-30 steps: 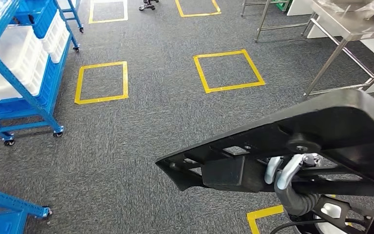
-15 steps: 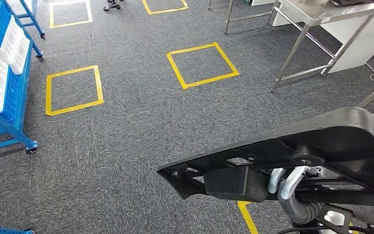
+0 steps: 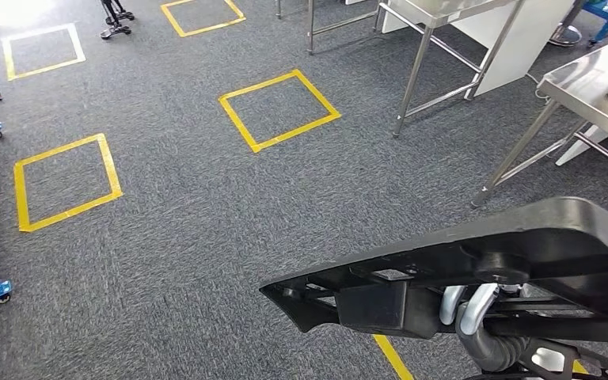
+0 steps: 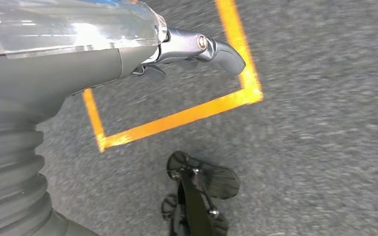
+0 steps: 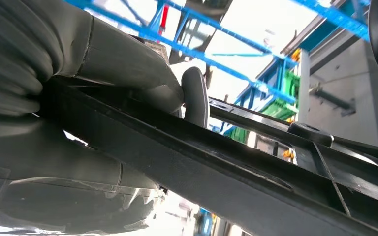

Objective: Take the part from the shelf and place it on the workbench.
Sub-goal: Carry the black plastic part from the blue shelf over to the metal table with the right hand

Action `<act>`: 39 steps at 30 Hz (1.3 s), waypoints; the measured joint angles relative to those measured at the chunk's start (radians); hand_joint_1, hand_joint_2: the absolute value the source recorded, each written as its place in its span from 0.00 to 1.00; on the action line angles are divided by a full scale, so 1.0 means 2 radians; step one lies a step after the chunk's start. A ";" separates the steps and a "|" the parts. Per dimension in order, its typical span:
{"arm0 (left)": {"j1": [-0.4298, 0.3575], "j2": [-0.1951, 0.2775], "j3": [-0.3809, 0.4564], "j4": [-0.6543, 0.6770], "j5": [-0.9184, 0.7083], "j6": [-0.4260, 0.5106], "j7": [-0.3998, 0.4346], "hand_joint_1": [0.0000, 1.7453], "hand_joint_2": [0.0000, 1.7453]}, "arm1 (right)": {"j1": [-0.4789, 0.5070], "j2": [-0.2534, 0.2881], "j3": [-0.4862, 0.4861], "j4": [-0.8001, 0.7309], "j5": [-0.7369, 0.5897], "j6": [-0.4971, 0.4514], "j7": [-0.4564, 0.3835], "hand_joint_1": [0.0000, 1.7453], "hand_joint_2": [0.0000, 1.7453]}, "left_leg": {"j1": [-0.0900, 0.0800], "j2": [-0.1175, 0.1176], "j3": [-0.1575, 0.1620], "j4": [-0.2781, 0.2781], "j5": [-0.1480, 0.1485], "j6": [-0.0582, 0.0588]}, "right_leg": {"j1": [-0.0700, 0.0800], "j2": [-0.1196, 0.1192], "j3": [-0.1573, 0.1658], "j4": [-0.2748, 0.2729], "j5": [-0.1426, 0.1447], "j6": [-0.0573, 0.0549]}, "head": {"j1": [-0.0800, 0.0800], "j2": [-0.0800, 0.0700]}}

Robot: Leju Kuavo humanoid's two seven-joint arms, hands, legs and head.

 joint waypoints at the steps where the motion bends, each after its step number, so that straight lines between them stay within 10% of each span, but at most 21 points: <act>1: 0.000 0.002 0.000 0.000 0.000 0.000 -0.001 0.00 1.00 | 0.001 0.002 0.000 0.000 0.002 -0.001 0.000 0.95 1.00 | 0.001 -0.008 0.006 -0.015 0.003 0.001 | 0.000 0.006 -0.003 0.003 -0.002 0.003 | 0.000 0.000; 4: -0.001 0.007 0.000 0.000 0.000 0.003 -0.001 0.00 1.00 | 0.002 0.009 0.000 -0.001 0.006 -0.003 0.002 0.95 1.00 | -0.001 -0.003 0.011 -0.024 0.001 0.010 | -0.004 0.017 -0.008 0.005 -0.001 0.012 | 0.000 0.000; 8: -0.002 0.012 0.000 0.000 0.002 0.004 -0.001 0.00 1.00 | -0.004 0.016 0.000 -0.002 0.008 -0.004 0.013 0.95 1.00 | -0.002 0.021 0.017 -0.032 0.002 0.021 | -0.003 -0.039 -0.043 0.076 -0.039 0.021 | 0.004 0.000; 11: 0.000 0.015 0.000 0.000 0.005 0.004 -0.001 0.00 1.00 | -0.006 0.018 0.001 -0.002 0.002 -0.001 0.019 0.95 1.00 | -0.003 0.040 0.019 -0.032 -0.001 0.022 | -0.007 -0.048 -0.081 0.139 -0.054 0.025 | 0.004 0.000; 15: 0.000 0.015 0.000 0.000 0.008 0.003 -0.002 0.00 1.00 | -0.012 0.018 0.001 -0.002 -0.006 -0.001 0.018 0.95 1.00 | -0.004 0.060 0.029 -0.033 -0.008 0.016 | -0.002 -0.074 -0.026 0.028 0.005 0.018 | 0.004 0.000; 19: -0.003 0.017 0.000 0.000 0.010 -0.001 -0.011 0.00 1.00 | -0.015 0.021 0.001 -0.002 -0.003 -0.008 0.013 0.95 1.00 | -0.006 0.077 0.036 -0.036 -0.014 0.006 | 0.004 -0.071 -0.014 -0.001 0.008 0.006 | 0.004 0.000; 22: -0.005 0.020 0.000 0.000 0.013 -0.002 -0.013 0.00 1.00 | -0.017 0.023 0.001 -0.002 -0.001 -0.010 0.010 0.95 1.00 | -0.004 0.053 0.026 -0.002 -0.037 0.001 | -0.001 -0.056 -0.005 -0.010 0.011 -0.003 | 0.002 0.000; 26: -0.002 0.024 0.004 0.000 0.023 -0.008 -0.012 0.00 1.00 | -0.017 0.028 0.001 0.000 0.000 -0.008 0.009 0.95 1.00 | -0.004 0.028 -0.035 0.105 -0.071 0.000 | 0.000 -0.032 -0.004 -0.009 0.009 -0.007 | 0.001 0.000; 30: -0.002 0.026 0.007 0.000 0.026 -0.006 -0.006 0.00 1.00 | -0.017 0.032 0.001 0.001 0.003 -0.003 0.010 0.95 1.00 | -0.003 0.008 -0.002 0.005 -0.005 0.003 | 0.000 -0.007 0.000 -0.001 0.002 -0.002 | 0.001 0.000; 34: -0.002 0.024 0.009 0.000 0.025 -0.007 -0.004 0.00 1.00 | -0.022 0.035 0.002 0.005 0.004 -0.003 0.012 0.95 1.00 | -0.004 -0.002 0.013 -0.029 0.002 0.011 | -0.003 0.013 -0.007 0.001 0.001 0.010 | 0.001 0.000; 39: -0.003 0.016 0.010 0.000 0.021 -0.016 -0.004 0.00 1.00 | -0.035 0.035 0.003 0.007 0.004 -0.007 0.020 0.95 1.00 | -0.002 0.026 0.019 -0.039 0.004 0.024 | -0.003 -0.042 -0.051 0.088 -0.044 0.022 | 0.006 0.000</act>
